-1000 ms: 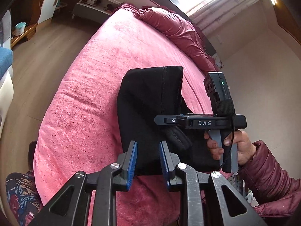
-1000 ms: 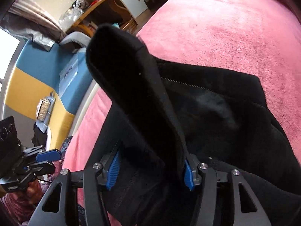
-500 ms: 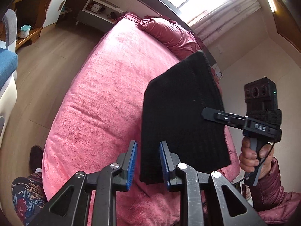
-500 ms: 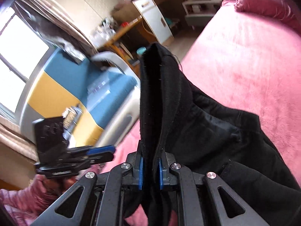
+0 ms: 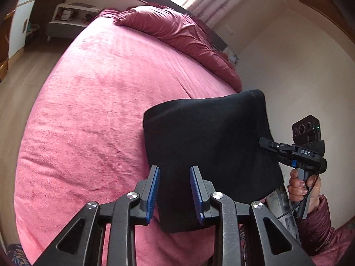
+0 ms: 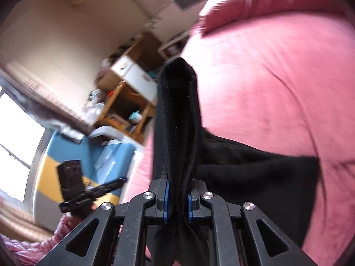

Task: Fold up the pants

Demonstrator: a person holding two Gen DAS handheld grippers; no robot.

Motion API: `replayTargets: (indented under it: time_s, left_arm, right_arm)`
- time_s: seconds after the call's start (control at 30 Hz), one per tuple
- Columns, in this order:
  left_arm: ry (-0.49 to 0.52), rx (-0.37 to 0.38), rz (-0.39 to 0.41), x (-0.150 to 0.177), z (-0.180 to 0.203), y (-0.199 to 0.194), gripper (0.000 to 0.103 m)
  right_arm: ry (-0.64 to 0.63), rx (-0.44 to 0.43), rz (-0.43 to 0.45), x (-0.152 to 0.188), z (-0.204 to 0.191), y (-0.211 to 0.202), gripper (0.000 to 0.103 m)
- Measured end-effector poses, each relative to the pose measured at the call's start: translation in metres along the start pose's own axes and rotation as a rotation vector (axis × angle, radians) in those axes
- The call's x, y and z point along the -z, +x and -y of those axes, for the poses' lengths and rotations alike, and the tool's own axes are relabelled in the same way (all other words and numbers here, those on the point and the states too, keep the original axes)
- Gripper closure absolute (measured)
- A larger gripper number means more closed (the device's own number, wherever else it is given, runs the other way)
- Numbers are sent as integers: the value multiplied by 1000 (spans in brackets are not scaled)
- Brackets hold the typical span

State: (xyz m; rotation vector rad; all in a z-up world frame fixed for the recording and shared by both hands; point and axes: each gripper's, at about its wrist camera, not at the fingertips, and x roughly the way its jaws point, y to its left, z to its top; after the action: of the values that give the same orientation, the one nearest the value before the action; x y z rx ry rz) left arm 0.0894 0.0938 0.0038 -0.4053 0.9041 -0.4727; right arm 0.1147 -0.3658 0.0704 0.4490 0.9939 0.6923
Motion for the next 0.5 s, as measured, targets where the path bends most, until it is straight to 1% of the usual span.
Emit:
replayTargets:
  time_s: [0.1, 0.23, 0.27, 0.33, 0.4, 0.47, 0.5]
  left_arm:
    - [69, 6, -79, -1, 24, 36, 74]
    - [110, -18, -197, 12, 39, 83, 74]
    - [120, -31, -225, 16, 41, 94, 74]
    - [146, -52, -259, 24, 46, 108, 74]
    - [151, -66, -276, 29, 49, 116, 74]
    - [161, -98, -285, 32, 50, 121, 74]
    - [166, -111, -285, 33, 51, 122, 74]
  right_arm:
    - [128, 64, -18, 18, 63, 0, 91]
    - [237, 112, -44, 43, 116, 11, 91]
    - [251, 121, -47, 49, 123, 16, 91]
    - [277, 127, -52, 56, 138, 21, 91]
    - [280, 119, -40, 61, 142, 22, 91]
    - [283, 105, -31, 64, 143, 19, 90]
    - [283, 101, -31, 64, 143, 17, 86]
